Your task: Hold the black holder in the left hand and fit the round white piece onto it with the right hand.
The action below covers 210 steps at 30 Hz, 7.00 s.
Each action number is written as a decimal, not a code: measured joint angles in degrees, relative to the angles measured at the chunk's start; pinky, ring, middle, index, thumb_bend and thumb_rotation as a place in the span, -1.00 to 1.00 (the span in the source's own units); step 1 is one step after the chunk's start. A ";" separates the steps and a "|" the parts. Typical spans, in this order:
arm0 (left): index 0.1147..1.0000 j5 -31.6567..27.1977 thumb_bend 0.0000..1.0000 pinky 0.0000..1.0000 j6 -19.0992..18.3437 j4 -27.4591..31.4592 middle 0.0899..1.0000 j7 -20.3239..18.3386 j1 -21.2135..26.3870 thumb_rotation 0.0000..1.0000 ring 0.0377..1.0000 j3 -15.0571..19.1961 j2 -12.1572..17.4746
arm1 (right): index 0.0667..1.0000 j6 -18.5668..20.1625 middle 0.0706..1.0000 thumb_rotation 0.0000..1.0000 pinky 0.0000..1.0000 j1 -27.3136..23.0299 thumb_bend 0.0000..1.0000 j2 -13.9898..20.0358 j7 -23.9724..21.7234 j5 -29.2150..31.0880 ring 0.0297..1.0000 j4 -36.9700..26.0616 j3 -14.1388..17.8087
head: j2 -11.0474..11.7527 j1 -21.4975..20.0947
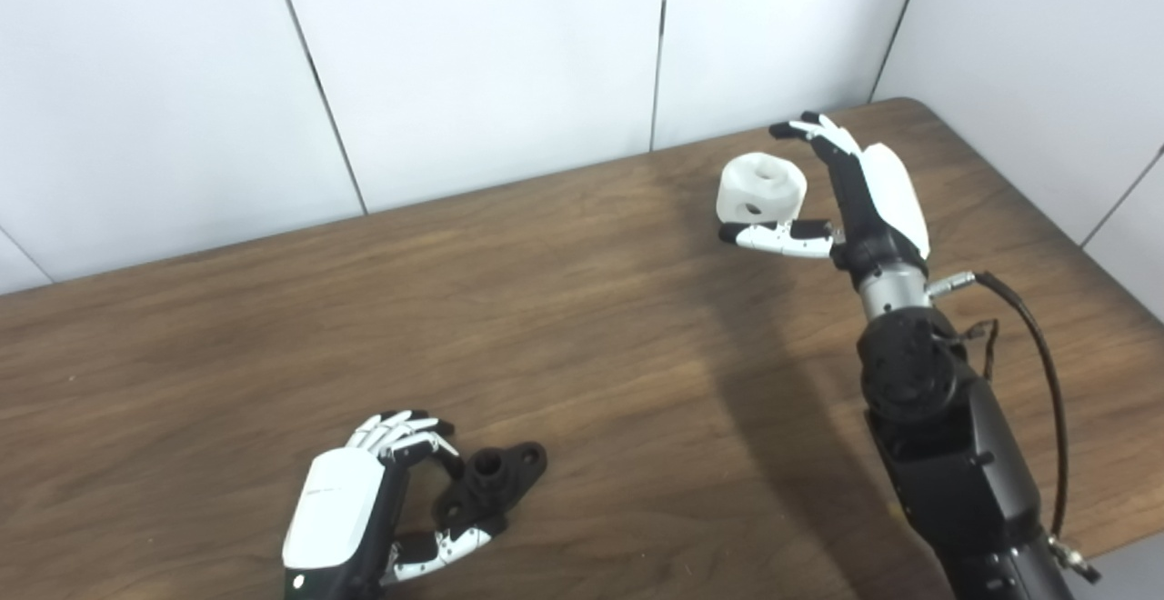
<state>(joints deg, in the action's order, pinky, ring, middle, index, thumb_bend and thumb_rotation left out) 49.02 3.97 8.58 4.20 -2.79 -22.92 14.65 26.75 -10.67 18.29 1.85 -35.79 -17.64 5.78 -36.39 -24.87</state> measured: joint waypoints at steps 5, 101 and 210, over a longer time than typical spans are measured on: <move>-0.16 0.00 0.04 0.73 0.14 0.02 0.42 -0.31 0.00 -0.91 0.60 0.25 0.11 | 0.57 0.01 0.97 -0.50 1.00 -2.50 0.70 2.04 -0.57 -0.41 1.00 4.19 0.65 | 0.09 -0.27; -0.16 2.11 0.04 0.73 -0.94 1.45 0.39 -1.61 -0.60 -0.91 0.58 0.84 -0.93 | -0.09 0.08 0.77 -0.71 1.00 -16.79 0.06 11.49 -20.84 -13.45 1.00 26.21 -3.87 | -0.35 1.40; -0.16 8.22 0.04 0.83 -7.35 0.23 0.45 0.62 0.72 -0.90 0.66 -4.48 -5.54 | -0.12 -2.77 0.62 -0.73 1.00 -15.15 0.05 6.05 -54.09 -14.84 0.95 -17.98 -23.39 | -6.41 22.76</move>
<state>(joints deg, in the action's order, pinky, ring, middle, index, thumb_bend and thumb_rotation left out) 57.23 -3.38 8.81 4.82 -2.08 -27.40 9.11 23.98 -25.83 24.34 -52.25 -50.63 -35.62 -17.61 -42.80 -2.11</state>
